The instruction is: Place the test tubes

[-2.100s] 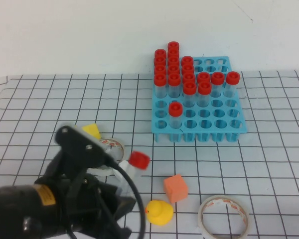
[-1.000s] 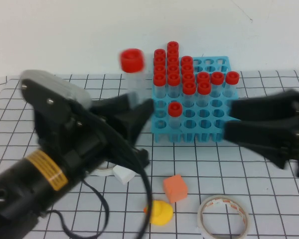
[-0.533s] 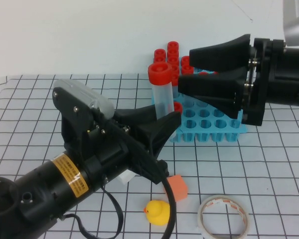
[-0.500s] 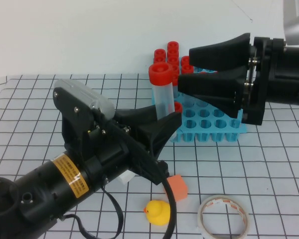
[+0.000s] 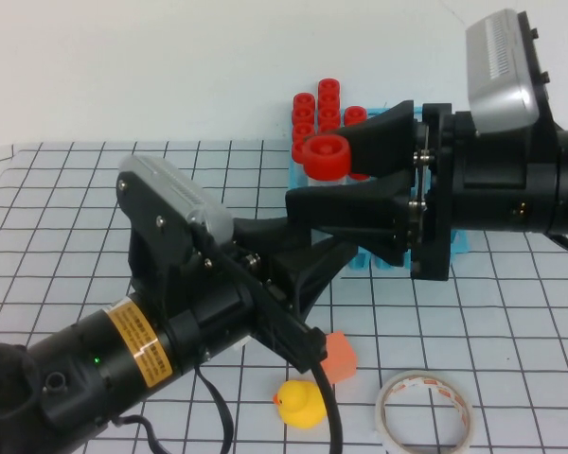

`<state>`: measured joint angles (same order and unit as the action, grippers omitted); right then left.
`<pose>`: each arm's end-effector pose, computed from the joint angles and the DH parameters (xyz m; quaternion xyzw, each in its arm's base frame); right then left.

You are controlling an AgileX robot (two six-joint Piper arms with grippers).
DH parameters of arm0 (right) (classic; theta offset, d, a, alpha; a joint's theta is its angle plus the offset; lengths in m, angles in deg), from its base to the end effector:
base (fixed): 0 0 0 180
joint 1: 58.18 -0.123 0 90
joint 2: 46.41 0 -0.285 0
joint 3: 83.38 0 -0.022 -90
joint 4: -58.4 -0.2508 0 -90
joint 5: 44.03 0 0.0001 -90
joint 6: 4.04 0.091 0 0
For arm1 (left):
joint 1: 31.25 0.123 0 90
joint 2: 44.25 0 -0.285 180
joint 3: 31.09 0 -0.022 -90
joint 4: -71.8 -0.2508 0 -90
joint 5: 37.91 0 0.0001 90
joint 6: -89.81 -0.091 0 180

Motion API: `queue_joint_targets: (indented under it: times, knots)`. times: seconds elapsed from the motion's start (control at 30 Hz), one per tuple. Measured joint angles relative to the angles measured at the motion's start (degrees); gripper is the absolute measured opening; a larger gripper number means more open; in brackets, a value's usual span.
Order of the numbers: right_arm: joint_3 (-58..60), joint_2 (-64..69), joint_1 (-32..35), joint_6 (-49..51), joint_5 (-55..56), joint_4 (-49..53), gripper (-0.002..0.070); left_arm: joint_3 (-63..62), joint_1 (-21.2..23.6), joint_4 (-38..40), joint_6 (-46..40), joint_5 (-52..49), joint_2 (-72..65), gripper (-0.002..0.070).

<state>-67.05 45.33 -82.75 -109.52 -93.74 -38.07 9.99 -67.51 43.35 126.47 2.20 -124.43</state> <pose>0.2552 0.1926 0.3402 -0.4389 0.6056 0.4122 0.5202 0.1959 -0.1783 0.3003 0.2403 0.6313 -0.4055 0.6158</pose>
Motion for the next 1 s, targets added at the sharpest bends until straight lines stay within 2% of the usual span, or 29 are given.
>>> queue_joint_targets:
  times: [0.1,0.17,0.23,0.27,0.53,0.6,0.77,0.87,1.0]
  knots:
    - [-0.1,0.0,-0.1,0.0,0.2,0.0,0.0454,0.0,0.0,-1.5,0.1,-0.1,0.0,0.0209]
    - [-0.5,0.0,-0.1,0.0,0.2,0.0,0.0394,0.0,0.0,-2.2,0.3,-0.1,0.0,0.0209]
    - [-0.8,0.0,-0.1,0.0,0.4,0.0,0.0295,0.0,0.0,-2.6,0.4,-0.2,0.0,0.0209]
    - [-0.9,0.0,-0.1,0.0,0.5,0.0,0.0268,0.0,0.0,-2.6,0.4,-0.2,0.0,0.0209]
    - [-1.0,0.0,-0.1,0.0,0.6,0.1,0.0273,0.0,0.0,-2.6,-1.7,0.0,0.0,0.0213]
    - [-1.0,0.0,-0.1,0.0,0.6,0.1,0.0272,0.0,0.0,-2.6,-2.1,0.0,0.0,0.0245]
    - [-1.0,-1.9,1.9,0.0,2.5,0.1,0.0272,0.0,0.0,-2.8,-2.9,-2.3,0.2,0.0406]
    - [-1.0,-4.8,4.5,0.0,4.9,0.4,0.0272,0.0,0.9,-4.3,-2.9,-6.1,2.1,0.0441]
    - [-1.0,-8.5,7.8,3.9,8.9,4.2,0.0272,0.0,2.6,-7.1,-2.9,-14.8,7.7,0.0442]
